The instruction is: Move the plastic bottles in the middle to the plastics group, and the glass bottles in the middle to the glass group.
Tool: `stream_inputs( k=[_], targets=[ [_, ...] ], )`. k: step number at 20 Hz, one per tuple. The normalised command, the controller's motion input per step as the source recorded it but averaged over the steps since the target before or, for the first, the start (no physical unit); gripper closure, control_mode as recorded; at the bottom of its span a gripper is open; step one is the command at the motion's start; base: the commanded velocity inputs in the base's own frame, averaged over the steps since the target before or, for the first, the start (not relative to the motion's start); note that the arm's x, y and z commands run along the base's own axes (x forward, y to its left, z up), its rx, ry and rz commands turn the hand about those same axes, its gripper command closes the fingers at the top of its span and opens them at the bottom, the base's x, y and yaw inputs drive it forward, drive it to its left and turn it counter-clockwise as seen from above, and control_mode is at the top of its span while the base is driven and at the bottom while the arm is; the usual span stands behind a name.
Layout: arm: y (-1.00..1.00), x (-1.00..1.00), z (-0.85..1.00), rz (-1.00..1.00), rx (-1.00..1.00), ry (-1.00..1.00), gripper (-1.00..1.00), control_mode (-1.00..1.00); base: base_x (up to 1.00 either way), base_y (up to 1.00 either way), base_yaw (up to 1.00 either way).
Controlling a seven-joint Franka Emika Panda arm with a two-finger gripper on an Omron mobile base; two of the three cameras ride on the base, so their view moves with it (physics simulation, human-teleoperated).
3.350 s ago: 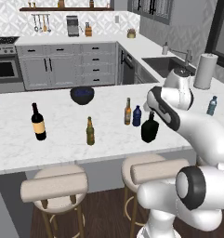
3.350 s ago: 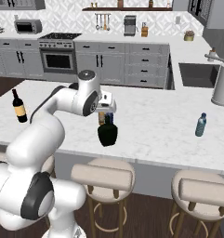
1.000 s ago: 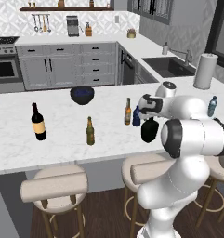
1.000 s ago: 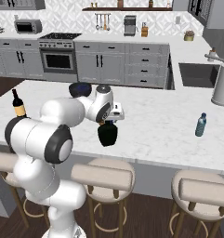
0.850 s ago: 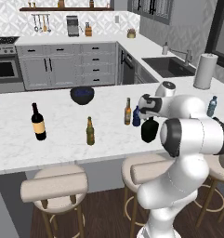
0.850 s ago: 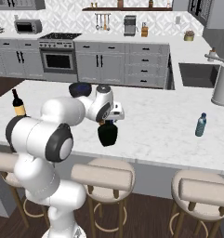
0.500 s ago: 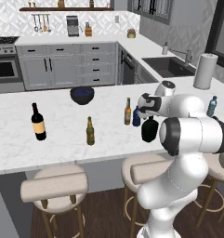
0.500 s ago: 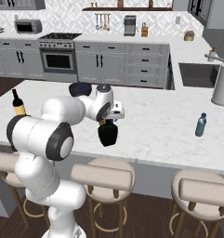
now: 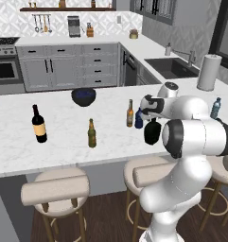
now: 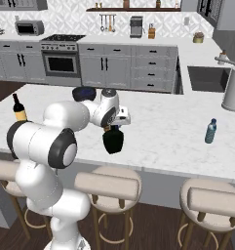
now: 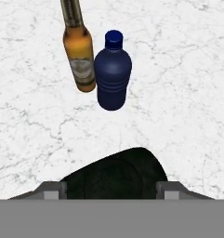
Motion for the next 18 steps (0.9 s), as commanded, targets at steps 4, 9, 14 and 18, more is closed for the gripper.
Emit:
stream_inputs(
  k=[4,9,14,18],
  targets=[
    [0.00,0.00,0.00,0.00,0.00,0.00,1.00,-1.00,0.00,0.00,0.00],
    [0.13,-0.40,0.09,0.00,0.00,-0.07,1.00,-1.00,0.00,0.00,0.00],
    [0.42,-0.91,0.42,0.00,0.00,-0.10,1.00,-1.00,0.00,0.00,0.00],
    [0.91,-0.82,0.56,0.05,0.00,-0.07,1.00,-1.00,0.00,0.00,0.00]
  ],
)
